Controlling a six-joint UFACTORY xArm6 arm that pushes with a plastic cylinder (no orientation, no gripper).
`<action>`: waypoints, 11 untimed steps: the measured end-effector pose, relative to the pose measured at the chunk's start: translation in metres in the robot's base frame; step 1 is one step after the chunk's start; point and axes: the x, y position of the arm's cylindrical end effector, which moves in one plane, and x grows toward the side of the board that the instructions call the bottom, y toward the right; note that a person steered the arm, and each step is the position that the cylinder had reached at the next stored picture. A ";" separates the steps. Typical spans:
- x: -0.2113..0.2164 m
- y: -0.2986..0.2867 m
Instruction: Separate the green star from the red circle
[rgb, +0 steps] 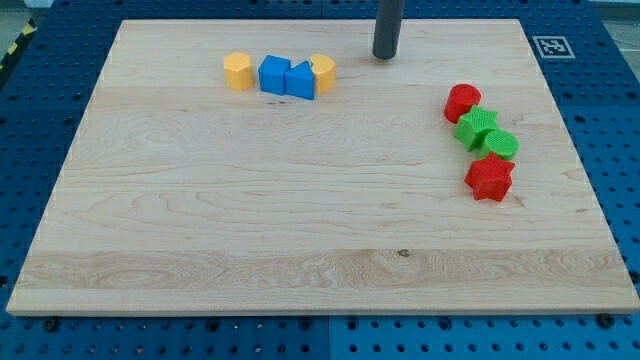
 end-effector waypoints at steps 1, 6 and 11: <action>0.000 0.000; 0.028 0.044; 0.152 0.132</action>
